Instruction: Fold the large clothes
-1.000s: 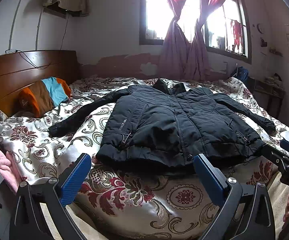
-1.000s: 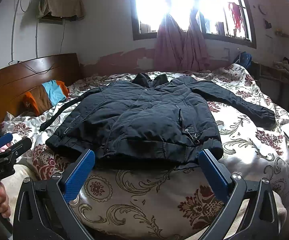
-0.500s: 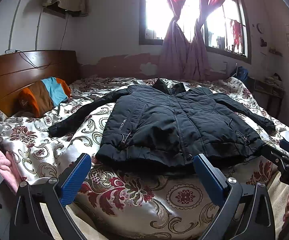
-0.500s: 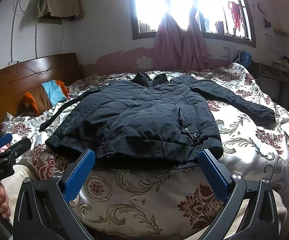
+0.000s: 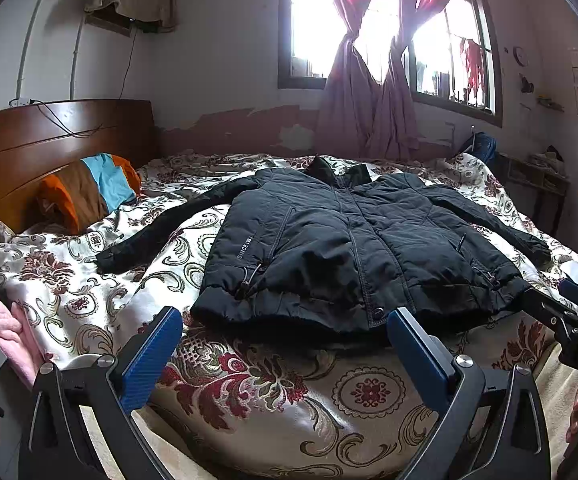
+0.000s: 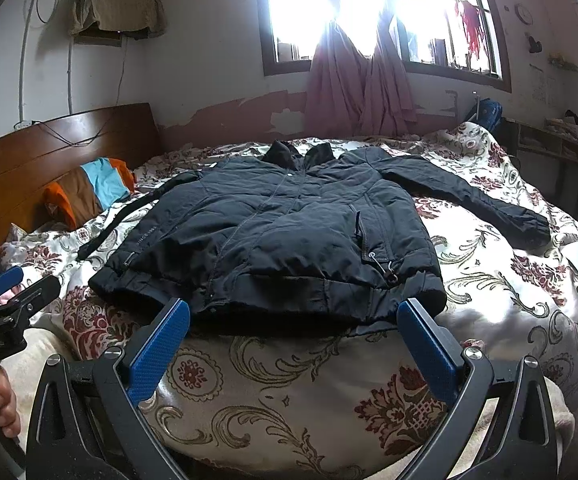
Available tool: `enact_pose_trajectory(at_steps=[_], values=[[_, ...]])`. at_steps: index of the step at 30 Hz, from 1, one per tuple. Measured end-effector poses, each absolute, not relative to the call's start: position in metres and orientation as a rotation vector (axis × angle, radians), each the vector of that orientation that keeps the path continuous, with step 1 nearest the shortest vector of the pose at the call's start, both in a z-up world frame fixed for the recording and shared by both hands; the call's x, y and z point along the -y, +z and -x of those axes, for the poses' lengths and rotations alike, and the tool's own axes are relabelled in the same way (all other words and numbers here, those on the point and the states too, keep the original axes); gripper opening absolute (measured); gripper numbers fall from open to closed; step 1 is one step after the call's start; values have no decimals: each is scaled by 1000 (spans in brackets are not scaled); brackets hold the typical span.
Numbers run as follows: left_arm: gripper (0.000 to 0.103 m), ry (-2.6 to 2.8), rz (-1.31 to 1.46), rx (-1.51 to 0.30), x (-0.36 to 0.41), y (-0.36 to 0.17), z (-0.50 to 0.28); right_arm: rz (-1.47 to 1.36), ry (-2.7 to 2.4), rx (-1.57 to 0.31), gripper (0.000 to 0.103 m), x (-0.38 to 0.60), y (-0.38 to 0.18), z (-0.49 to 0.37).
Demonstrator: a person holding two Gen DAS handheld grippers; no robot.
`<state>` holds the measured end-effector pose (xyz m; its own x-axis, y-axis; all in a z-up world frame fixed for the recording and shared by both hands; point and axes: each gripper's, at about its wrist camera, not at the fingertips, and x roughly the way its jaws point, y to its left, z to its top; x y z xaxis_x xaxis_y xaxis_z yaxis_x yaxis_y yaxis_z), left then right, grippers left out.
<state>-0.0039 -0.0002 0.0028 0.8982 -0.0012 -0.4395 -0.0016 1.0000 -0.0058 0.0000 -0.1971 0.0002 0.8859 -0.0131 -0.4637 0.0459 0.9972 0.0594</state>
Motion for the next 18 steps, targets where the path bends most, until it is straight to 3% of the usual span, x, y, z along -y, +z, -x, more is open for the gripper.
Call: enact_pose_trajectory(at_steps=[8,18], values=[[103,10,-3,-482,5,-7,-3,-70,-52,-515,102,197,-3,-7],[103,31,4,-623,0,-26,-26,-67,-211,-684,102,212,-25,-31]])
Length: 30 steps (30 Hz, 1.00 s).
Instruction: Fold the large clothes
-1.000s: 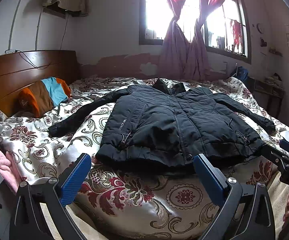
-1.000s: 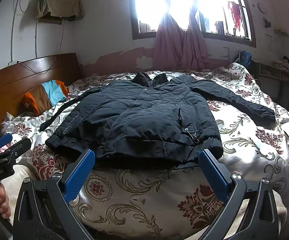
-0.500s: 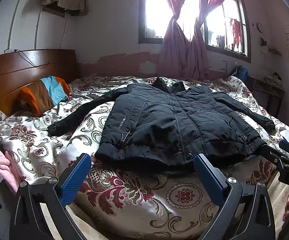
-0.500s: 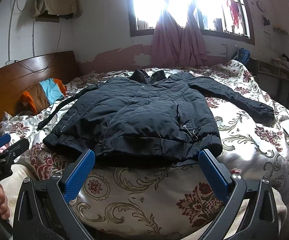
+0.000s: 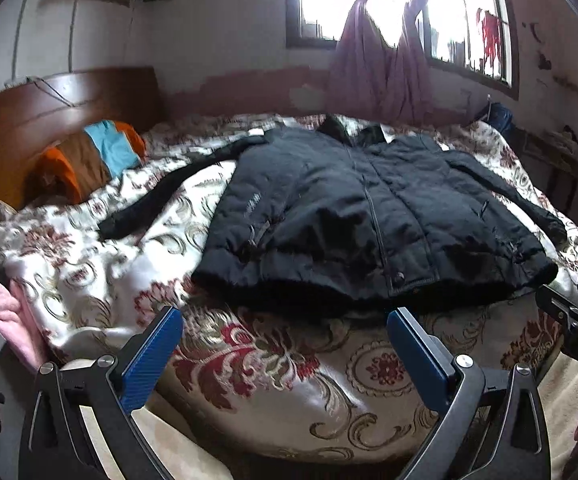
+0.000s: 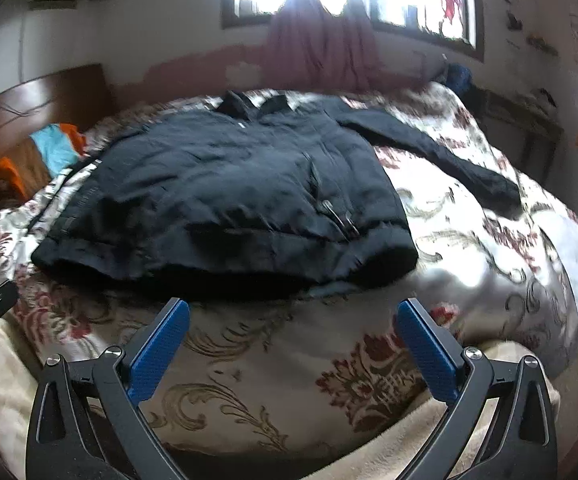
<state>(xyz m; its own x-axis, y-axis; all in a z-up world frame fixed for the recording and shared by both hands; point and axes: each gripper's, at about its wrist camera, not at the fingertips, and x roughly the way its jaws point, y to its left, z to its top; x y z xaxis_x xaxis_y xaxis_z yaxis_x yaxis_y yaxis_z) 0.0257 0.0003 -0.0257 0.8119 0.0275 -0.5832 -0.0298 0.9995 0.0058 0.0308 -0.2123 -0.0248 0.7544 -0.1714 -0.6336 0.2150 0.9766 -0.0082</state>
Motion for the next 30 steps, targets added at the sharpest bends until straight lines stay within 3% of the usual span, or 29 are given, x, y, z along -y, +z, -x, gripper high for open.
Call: enact_pose_trajectory(at_steps=[18,30], values=[[103,24,-118,-801,29,-53,-64,-257,-312,-804,102,267,-53,-61],[103,51,-242,-798,80,-16,-129,-386,-502,-664,102,357,-49,-84]])
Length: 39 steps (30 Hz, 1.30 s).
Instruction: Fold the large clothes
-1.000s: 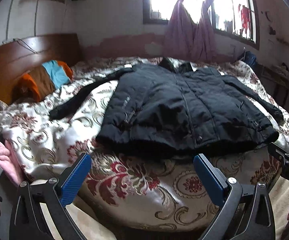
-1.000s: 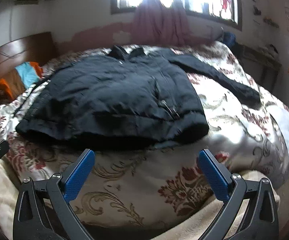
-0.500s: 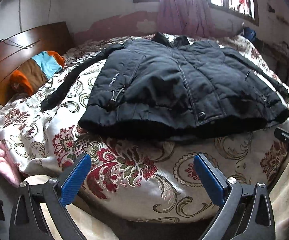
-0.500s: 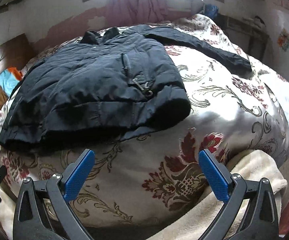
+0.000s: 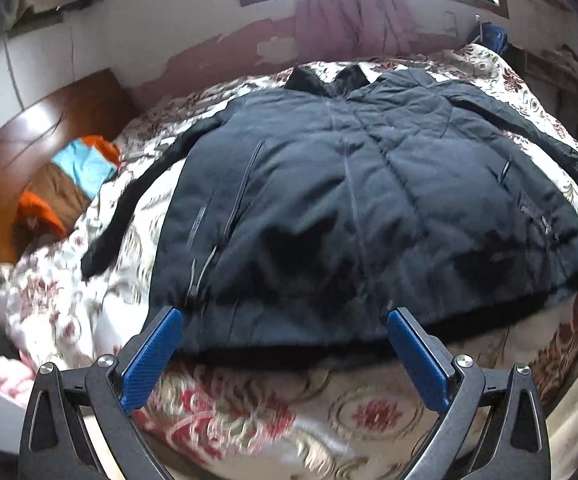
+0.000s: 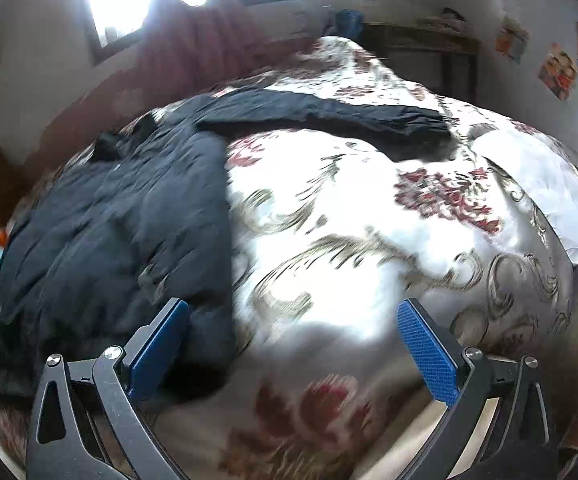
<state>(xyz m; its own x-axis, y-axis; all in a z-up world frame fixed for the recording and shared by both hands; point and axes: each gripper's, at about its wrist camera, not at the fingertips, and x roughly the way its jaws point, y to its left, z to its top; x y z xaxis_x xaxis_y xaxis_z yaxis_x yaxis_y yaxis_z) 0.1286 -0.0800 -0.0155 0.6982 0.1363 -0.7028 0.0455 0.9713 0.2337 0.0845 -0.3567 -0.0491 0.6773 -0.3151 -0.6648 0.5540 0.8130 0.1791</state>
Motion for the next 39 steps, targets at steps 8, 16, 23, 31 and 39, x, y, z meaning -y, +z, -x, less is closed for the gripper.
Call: enact_pose_trajectory(at_steps=[8,16,23,31,39], values=[[103,18,-305,-778,116,-8,-167,-388,-597,-569,102,406,-40,-110],[103,-15,-332,-779,151,-17,-203,-367,-519,-490,102,440,-29,-128],[103,-68,-381,-778,191,-21,-231,-312,-456,-522,102,467,-31,-185],[103,-108,-447,-782,241,-24,-260,-634,-449,-607,102,539,-69,-235],[103,-183,-443,-853,285,-35,-313,-924,-483,-533,102,592,-108,-250]])
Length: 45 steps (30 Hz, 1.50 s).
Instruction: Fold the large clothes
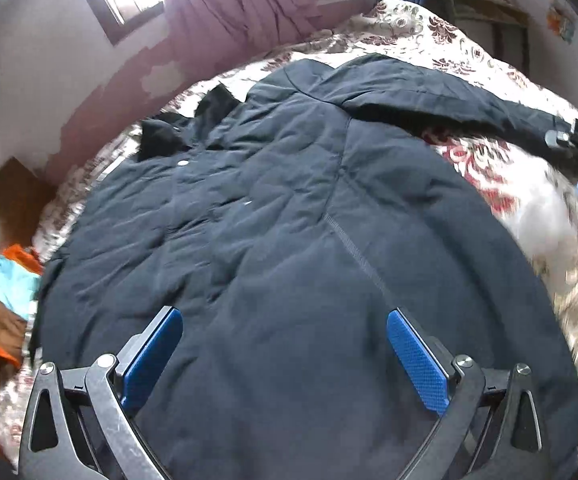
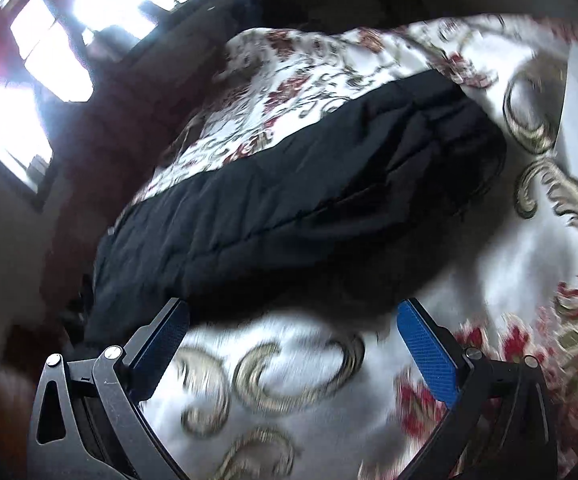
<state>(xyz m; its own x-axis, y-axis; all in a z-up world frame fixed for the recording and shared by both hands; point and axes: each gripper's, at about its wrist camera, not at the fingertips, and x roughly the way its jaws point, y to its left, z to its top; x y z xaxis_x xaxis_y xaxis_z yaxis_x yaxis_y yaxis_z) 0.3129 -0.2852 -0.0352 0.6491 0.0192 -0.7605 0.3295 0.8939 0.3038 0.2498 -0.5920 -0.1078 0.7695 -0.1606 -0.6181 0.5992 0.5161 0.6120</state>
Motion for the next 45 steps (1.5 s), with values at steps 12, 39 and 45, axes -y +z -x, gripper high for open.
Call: enact_pose_trajectory(at_steps=[12,39,45], values=[[103,-228,-307,-788,349,-27,-435,-1206,-539,-335,99,630,-143,-250],[103,-308,-127,-1008,317,-40,-500,-992,-611,-149,9,617,-84,-237],[103,-346,-34,-992,249,-1,-457,-757,-559,-106,9,570,-29,-228]])
